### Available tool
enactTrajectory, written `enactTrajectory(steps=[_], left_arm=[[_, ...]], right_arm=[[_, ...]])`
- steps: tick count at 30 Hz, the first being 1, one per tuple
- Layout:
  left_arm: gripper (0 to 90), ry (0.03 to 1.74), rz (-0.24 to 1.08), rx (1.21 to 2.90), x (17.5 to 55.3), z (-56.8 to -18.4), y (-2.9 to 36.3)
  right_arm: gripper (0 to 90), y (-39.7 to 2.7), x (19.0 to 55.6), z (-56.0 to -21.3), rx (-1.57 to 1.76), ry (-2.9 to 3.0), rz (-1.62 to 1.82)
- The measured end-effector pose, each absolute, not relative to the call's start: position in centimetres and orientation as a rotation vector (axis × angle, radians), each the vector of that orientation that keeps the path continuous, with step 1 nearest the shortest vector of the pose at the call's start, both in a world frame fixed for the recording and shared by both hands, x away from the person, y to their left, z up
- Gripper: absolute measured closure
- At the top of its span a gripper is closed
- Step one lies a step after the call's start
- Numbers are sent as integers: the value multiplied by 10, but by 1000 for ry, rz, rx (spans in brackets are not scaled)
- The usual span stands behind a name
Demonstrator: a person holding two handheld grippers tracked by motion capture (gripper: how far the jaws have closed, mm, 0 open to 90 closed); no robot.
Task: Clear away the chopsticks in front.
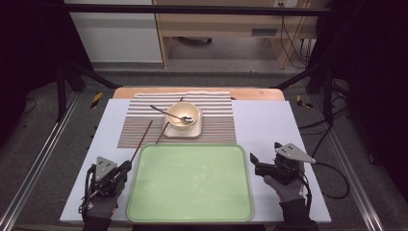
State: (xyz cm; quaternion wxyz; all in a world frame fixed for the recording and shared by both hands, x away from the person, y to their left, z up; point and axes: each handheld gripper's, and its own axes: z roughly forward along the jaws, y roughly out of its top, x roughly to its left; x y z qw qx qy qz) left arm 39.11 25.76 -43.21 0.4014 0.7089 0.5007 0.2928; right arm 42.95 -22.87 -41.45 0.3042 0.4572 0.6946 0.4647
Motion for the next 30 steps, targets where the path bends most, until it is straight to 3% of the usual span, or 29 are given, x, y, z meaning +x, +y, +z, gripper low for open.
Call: enactTrajectory(steps=[16, 30], left_arm=[[850, 1247, 705, 1868, 366, -449, 224], [849, 1227, 685, 2003, 370, -467, 211]], right_arm=[[54, -228, 429, -415, 1214, 1840, 1229], [54, -227, 429, -415, 1211, 1841, 1230]])
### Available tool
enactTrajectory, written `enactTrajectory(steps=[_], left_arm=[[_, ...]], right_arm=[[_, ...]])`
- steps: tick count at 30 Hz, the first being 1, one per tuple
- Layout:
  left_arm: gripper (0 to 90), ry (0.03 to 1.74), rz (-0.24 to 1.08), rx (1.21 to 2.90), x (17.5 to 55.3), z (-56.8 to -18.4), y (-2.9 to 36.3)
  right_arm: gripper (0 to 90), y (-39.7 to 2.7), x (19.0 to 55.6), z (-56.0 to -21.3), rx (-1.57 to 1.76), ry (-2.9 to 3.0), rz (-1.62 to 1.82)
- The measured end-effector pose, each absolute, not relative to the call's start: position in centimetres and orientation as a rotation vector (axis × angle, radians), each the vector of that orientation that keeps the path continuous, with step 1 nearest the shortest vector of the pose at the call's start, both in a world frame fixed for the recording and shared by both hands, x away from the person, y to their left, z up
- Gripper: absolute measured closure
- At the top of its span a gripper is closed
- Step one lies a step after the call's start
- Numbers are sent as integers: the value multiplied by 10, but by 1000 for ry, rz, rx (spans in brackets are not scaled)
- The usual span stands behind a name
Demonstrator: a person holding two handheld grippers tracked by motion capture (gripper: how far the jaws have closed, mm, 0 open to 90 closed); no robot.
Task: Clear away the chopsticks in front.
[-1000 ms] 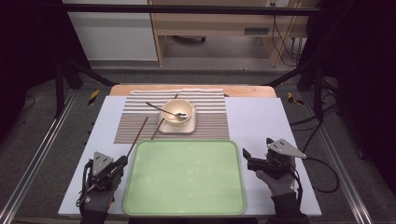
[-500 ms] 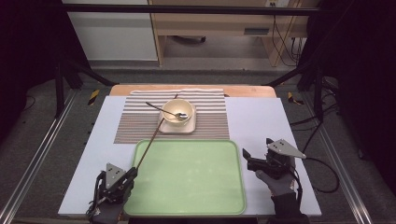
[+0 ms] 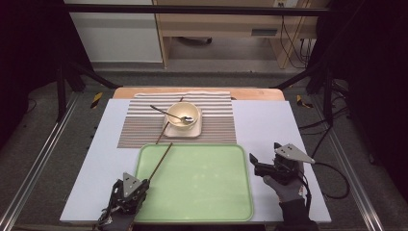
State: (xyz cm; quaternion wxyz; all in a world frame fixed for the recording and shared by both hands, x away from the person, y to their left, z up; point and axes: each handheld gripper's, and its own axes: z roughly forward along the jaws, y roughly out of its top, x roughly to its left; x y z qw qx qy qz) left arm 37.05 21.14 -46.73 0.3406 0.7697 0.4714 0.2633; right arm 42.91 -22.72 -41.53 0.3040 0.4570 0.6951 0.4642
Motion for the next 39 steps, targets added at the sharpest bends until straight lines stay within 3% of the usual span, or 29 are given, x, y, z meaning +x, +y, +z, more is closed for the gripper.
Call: enactTrajectory(steps=[15, 18, 19, 26, 32, 35, 39], left_arm=[[841, 1235, 613, 2072, 376, -475, 208], [808, 1219, 601, 2076, 376, -475, 208], [744, 1212, 594, 2078, 376, -475, 208], [708, 1149, 580, 2000, 382, -459, 213], [736, 1075, 593, 1989, 404, -441, 208], [830, 1048, 566, 2021, 419, -441, 200], [891, 1029, 538, 2069, 436, -444, 188]], right_arm=[[55, -227, 429, -416, 1210, 1849, 1221], [55, -226, 429, -416, 1209, 1848, 1222], [55, -226, 429, -416, 1209, 1849, 1221], [55, -226, 430, -415, 1210, 1848, 1222], [55, -226, 430, -415, 1213, 1848, 1221], [56, -227, 430, -415, 1214, 1842, 1220], [57, -228, 430, -415, 1217, 1843, 1221]])
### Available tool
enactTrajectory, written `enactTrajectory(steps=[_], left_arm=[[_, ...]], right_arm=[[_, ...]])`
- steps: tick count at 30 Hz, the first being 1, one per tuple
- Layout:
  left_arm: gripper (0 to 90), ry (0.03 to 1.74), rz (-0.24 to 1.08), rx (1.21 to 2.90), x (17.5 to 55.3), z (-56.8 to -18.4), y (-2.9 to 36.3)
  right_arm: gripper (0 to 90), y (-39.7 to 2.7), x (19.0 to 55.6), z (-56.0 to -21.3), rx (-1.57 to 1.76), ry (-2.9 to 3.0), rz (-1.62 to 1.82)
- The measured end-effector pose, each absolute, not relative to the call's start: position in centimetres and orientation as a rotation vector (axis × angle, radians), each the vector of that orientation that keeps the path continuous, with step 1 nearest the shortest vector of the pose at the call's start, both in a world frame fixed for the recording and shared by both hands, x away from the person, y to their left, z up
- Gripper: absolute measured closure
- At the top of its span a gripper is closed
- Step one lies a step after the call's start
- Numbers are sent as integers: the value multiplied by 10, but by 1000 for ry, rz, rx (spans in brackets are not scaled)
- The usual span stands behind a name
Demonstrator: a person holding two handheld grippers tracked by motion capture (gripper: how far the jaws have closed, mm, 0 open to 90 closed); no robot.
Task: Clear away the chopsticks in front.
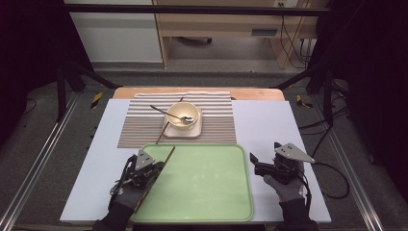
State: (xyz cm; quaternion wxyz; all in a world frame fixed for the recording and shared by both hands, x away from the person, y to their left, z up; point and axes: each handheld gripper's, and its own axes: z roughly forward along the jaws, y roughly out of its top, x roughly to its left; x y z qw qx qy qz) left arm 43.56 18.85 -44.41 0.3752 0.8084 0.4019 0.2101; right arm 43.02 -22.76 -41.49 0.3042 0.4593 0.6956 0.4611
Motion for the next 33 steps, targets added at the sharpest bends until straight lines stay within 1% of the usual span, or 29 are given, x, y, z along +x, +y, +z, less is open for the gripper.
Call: enactTrajectory(steps=[6, 11, 15, 21, 33], left_arm=[[893, 1049, 490, 2148, 459, -459, 177], [893, 1035, 496, 2201, 461, -465, 175], [893, 1043, 506, 2211, 462, -470, 174], [894, 1064, 532, 2206, 462, -470, 178], [895, 1166, 539, 2148, 456, -470, 204]], right_arm=[[58, -227, 431, -416, 1215, 1845, 1215], [58, -227, 431, -417, 1217, 1847, 1214], [58, -226, 431, -417, 1212, 1852, 1214], [58, -226, 431, -418, 1214, 1853, 1209], [58, -226, 431, -418, 1212, 1855, 1203]])
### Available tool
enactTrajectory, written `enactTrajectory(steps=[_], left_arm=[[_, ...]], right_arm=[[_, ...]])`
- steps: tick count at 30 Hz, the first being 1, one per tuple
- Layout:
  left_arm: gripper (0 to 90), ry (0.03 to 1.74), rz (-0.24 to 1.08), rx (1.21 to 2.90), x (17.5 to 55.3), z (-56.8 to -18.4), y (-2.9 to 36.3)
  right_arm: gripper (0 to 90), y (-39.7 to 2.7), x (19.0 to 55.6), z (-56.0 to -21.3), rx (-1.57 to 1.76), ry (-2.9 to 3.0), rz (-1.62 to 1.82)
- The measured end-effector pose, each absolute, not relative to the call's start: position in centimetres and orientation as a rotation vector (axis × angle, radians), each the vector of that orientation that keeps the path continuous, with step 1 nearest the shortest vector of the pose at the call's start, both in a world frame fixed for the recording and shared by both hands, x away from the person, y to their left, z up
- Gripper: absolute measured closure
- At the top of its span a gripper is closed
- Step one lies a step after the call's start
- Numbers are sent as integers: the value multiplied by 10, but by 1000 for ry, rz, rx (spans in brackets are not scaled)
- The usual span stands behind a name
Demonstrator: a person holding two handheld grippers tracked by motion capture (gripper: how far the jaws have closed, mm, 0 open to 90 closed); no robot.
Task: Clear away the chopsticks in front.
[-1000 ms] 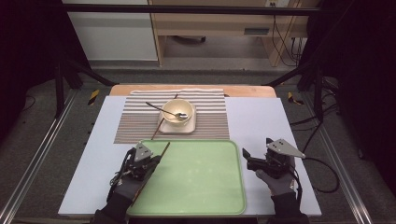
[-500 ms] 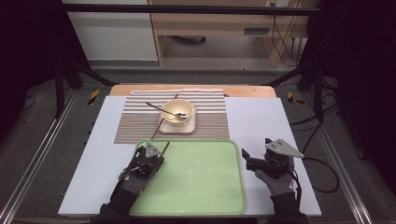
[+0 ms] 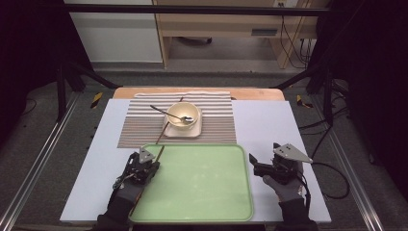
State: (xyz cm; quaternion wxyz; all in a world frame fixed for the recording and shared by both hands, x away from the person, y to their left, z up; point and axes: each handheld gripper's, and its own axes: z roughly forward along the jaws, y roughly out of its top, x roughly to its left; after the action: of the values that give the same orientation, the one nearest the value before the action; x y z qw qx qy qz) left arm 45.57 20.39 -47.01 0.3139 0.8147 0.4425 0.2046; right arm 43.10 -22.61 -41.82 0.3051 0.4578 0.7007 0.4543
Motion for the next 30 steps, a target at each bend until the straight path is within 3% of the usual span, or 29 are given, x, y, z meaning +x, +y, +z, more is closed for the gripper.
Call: enactTrajectory(steps=[25, 30], left_arm=[[893, 1200, 615, 2131, 450, -468, 215], [825, 1131, 618, 2090, 447, -460, 215]], right_arm=[[57, -227, 430, -419, 1220, 1853, 1201], [55, -227, 431, -420, 1219, 1850, 1192]])
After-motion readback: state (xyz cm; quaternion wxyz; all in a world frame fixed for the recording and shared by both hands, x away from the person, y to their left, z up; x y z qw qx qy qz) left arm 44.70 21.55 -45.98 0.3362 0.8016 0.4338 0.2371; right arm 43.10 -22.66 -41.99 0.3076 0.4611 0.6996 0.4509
